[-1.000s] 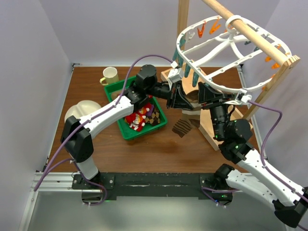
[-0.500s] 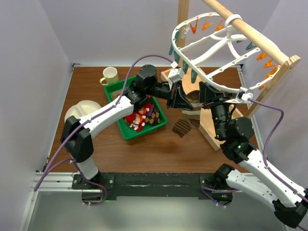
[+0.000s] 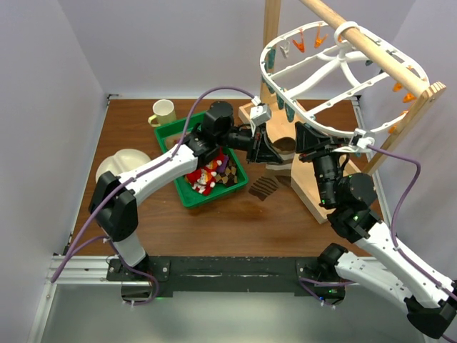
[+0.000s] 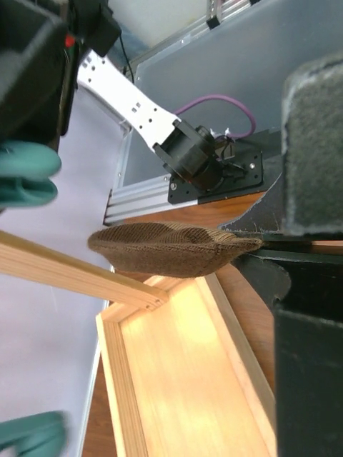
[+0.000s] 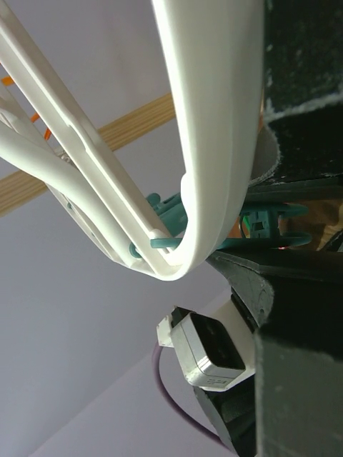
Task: Remove the socks clipped to the hanger
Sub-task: Remove the sock from the hanger, then place the sock in the bin.
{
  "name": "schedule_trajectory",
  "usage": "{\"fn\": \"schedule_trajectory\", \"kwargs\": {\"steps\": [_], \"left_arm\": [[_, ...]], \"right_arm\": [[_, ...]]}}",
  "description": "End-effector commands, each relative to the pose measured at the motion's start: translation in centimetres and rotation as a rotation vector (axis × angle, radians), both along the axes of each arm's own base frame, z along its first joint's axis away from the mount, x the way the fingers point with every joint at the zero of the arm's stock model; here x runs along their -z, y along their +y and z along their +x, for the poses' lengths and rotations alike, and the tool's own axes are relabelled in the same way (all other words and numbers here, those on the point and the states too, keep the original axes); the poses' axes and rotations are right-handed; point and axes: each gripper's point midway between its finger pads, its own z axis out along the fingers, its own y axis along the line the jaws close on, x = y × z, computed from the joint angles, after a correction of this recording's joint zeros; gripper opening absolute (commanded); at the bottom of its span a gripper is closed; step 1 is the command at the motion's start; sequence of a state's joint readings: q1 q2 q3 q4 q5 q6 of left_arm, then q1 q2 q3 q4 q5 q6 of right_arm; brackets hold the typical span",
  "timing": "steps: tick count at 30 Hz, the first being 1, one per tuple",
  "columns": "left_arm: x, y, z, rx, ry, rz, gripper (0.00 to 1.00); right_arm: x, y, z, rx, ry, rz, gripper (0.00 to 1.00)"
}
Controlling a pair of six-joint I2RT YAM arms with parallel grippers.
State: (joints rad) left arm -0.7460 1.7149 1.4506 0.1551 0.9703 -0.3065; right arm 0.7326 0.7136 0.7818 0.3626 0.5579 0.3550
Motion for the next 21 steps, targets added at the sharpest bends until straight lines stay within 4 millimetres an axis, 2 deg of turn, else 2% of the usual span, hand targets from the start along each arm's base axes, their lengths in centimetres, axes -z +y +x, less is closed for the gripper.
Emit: {"fn": "schedule_trajectory", "kwargs": {"steps": [1,3,4,6,7,9,11,21], "left_arm": [[-2.4,1.1,0.3,-0.066,-0.057,-0.037,0.0],[-2.4,1.2,0.5,-0.08,-0.057,-0.035,0.0],[-2.5,1.3,0.5,-0.083,-0.06,-0.036,0.0],[-2.6,1.3,0.6,-0.091,-0.057,-0.034,0.0],[-2.7,1.3,0.6,-0.092,-0.06,-0.036,0.0],[-2.6,1.3,0.6,-0.093,-0.057,-0.035,0.0],[-2.8,1.3,0.7,-0.097,-0.059,-0.037,0.0],[-2.7,1.8,1.4,-0.163,-0.057,-0.031,0.0]], "right_arm": [[-1.9,-0.6,-0.3,0.011,-0.026,0.034,0.0],[-1.8,-0.4,-0.2,0.006,-0.02,0.025,0.08],[-1.9,-0.4,-0.3,0.004,-0.019,0.028,0.29],[-1.7,-0.4,-0.3,0.001,-0.007,0.03,0.55],[-1.7,-0.3,-0.4,-0.007,-0.008,0.028,0.74],[-1.4,-0.2,-0.5,-0.016,0.003,0.025,0.9],[-1.0,-0.2,-0.5,-0.016,0.015,0.014,0.98],[1.2,0.1,-1.0,-0.052,0.066,-0.023,0.98]]}}
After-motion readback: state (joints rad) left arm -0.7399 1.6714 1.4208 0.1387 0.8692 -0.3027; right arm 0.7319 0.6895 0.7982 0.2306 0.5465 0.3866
